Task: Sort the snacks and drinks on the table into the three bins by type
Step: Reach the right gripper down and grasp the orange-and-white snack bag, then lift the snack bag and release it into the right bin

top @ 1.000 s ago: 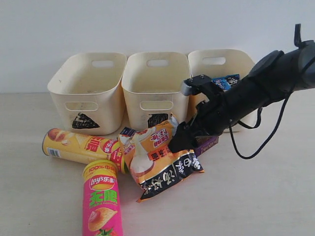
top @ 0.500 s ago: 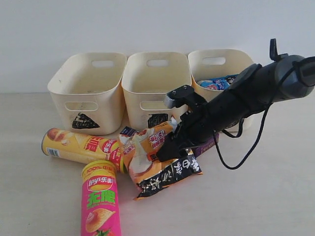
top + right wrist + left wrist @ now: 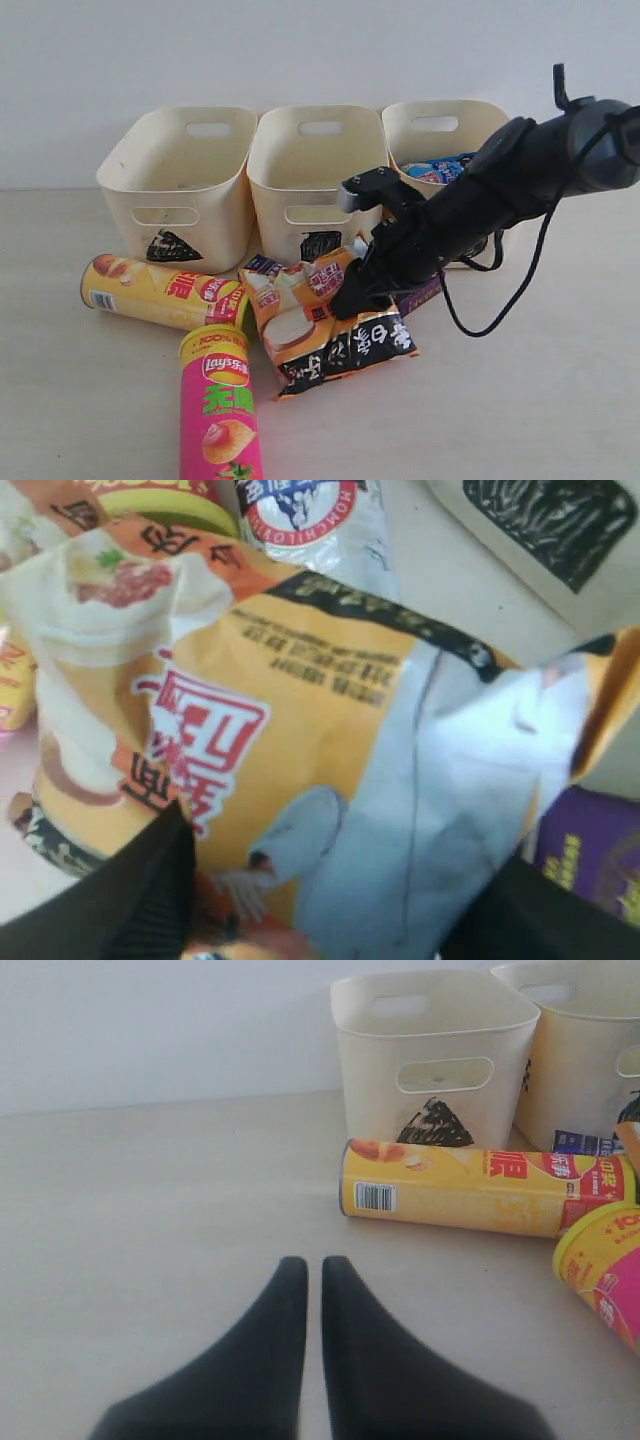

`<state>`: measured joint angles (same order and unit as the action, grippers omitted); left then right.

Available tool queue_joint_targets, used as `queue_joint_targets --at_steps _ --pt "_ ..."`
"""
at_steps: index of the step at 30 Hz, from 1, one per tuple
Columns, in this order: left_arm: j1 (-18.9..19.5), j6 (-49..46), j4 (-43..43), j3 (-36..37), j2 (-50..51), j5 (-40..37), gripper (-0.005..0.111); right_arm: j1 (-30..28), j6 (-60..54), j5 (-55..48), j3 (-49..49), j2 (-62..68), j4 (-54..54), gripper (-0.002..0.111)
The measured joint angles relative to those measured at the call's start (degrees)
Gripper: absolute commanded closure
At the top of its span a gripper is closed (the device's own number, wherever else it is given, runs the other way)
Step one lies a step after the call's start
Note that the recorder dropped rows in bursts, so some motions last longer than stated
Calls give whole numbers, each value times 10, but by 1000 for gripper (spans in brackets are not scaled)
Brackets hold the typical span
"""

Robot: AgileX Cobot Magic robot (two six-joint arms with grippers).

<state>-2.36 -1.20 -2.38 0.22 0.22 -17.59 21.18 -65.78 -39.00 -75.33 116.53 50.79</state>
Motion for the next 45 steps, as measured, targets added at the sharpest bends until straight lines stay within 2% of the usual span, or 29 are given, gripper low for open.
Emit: queue_joint_targets --at_steps 5,16,18,21,25,29,33,38,41,45 --pt "0 0 0 0 0 0 102 0 58 -6 0 -54 -54 109" --pt "0 0 0 0 0 0 102 -8 105 -44 -8 -147 -58 109" --pt "0 0 0 0 0 0 102 -22 120 -54 -23 -155 -58 109" --pt "0 0 0 0 0 0 102 -78 181 -59 -71 -161 -58 109" --pt "0 0 0 0 0 0 102 -129 230 -7 -104 -161 -58 109" --pt "0 0 0 0 0 0 102 -145 232 99 -113 -153 -60 109" --pt "0 0 0 0 0 0 102 -155 221 183 -159 -93 -66 109" --pt "0 0 0 0 0 0 102 -157 220 193 -198 -27 -67 108" --pt "0 0 0 0 0 0 102 -157 220 193 -199 -9 -67 104" --pt "0 0 0 0 0 0 102 -157 220 193 -199 -3 -67 85"
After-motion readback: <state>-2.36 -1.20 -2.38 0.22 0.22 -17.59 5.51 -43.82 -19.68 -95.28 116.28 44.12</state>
